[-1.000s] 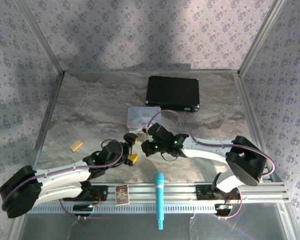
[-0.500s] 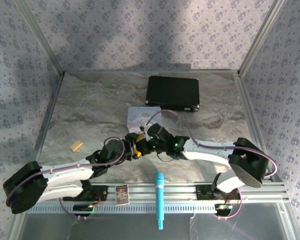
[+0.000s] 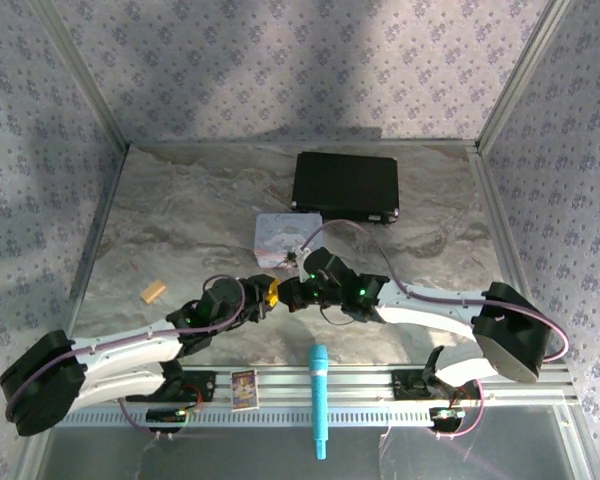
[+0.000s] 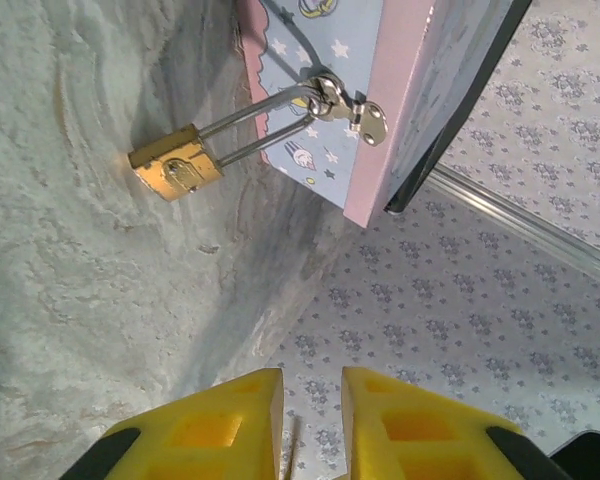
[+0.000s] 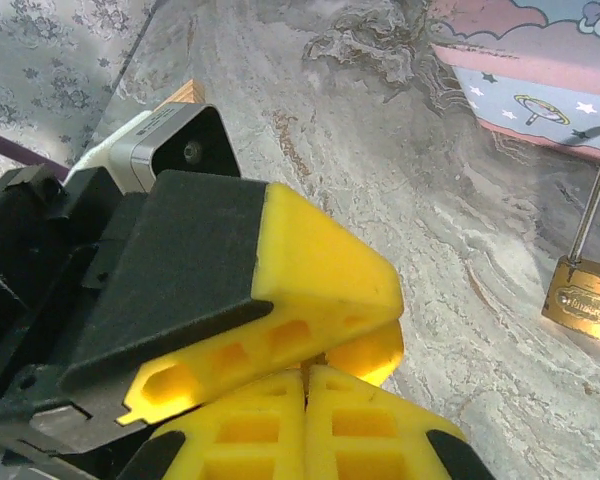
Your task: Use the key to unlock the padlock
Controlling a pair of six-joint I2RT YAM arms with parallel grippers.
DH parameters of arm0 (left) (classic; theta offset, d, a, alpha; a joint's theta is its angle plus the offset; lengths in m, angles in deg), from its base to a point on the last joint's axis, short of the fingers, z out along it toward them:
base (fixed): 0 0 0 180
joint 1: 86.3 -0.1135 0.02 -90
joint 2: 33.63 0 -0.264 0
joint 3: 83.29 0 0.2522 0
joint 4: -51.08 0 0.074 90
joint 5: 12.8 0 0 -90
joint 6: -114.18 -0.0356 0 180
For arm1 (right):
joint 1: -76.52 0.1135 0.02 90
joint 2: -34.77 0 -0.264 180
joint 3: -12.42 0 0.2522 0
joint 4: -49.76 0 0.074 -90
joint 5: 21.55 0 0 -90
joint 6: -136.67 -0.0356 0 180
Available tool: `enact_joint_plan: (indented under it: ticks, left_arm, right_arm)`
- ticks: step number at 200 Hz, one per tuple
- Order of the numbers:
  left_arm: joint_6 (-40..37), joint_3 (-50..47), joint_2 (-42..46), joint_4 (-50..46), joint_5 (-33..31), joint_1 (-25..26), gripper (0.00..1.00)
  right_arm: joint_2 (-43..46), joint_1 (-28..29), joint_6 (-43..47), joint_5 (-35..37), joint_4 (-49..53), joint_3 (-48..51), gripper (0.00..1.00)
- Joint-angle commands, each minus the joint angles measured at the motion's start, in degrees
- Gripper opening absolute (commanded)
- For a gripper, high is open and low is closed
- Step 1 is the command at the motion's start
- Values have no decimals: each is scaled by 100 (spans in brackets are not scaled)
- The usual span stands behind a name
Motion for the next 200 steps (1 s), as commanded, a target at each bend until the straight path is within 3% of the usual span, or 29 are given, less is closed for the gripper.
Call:
enact_joint_plan:
  ticks: [1, 40, 63, 71, 90, 100, 109, 128, 141, 159, 200]
  left_arm:
    - [-151, 81, 91, -369, 31, -34, 16]
    - [-229, 64, 51, -357, 91, -61, 0]
    - [-464, 147, 122, -430, 74, -87, 0]
    - [-602, 191, 174, -497, 31, -91, 0]
    - [-1324, 310, 357, -586, -103, -177, 0]
    - [-2050, 411, 477, -652, -188, -268, 0]
    - [-2752, 589, 622, -869, -71, -456, 0]
    - [-4245, 928, 951, -1241, -42, -750, 0]
    - [-4893, 890, 1124, -841, 124, -885, 0]
    - [-5216, 753, 1184, 92, 729, -1055, 0]
    - [-5312, 619, 1135, 1183, 1097, -1050, 0]
  right_arm:
    - [198, -46, -103, 74, -63, 29, 0]
    - [270, -113, -88, 37, -36, 103, 0]
    - [218, -148, -19, -164, -27, 99, 4]
    - [254, -167, 47, -224, -50, 116, 16]
    - [523, -281, -4, -105, -78, 255, 67]
    - [725, -397, -33, -84, -129, 345, 81]
    - [889, -555, -45, -261, -210, 395, 88]
    - [1048, -1012, -168, -1170, -740, 475, 87]
    - [1106, -1229, -426, -1597, -1316, 602, 83]
    - [1059, -1422, -869, -1991, -2270, 697, 74]
    - [546, -1418, -1696, -2539, -3968, 563, 59]
